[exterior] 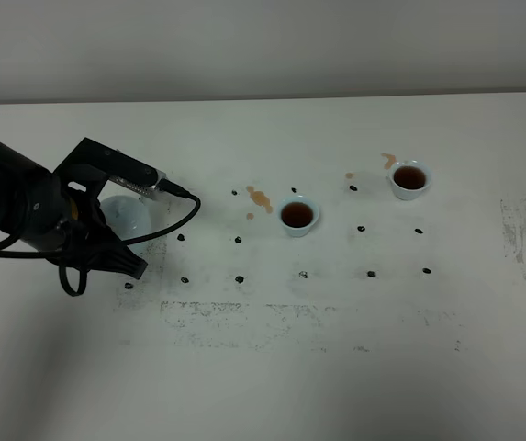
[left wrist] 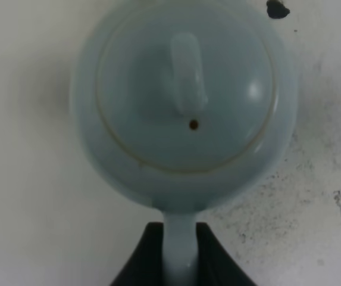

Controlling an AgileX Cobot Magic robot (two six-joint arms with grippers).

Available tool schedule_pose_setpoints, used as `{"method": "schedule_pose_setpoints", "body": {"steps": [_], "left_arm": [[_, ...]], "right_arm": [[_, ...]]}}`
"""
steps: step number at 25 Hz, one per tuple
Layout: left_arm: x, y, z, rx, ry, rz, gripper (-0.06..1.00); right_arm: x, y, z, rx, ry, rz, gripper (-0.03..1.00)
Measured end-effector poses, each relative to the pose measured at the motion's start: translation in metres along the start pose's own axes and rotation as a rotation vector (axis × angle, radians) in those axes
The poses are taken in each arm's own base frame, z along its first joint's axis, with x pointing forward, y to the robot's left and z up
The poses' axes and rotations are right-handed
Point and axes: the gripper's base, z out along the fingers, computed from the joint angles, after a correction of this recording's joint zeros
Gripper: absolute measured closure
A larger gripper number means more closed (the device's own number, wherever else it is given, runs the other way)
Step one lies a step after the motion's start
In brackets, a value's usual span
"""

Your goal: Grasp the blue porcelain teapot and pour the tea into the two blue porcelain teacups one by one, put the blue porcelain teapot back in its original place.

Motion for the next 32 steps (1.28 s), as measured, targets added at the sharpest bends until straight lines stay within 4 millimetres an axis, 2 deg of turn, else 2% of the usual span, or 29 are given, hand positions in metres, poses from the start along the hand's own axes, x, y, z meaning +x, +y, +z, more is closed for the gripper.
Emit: {"method": "schedule_pose_setpoints", "body": {"steps": [12,32], "left_arm": [[-0.001,-0.005,0.022,0.017,0.002,-0.036,0.86],[-0.001,-0.005,0.023,0.016,0.005,-0.055,0.86]], "right_arm": [[0.000,0.000,0.000,0.000,0.000,0.000,0.48],[0.000,0.000,0.000,0.000,0.000,0.000,0.48]]}}
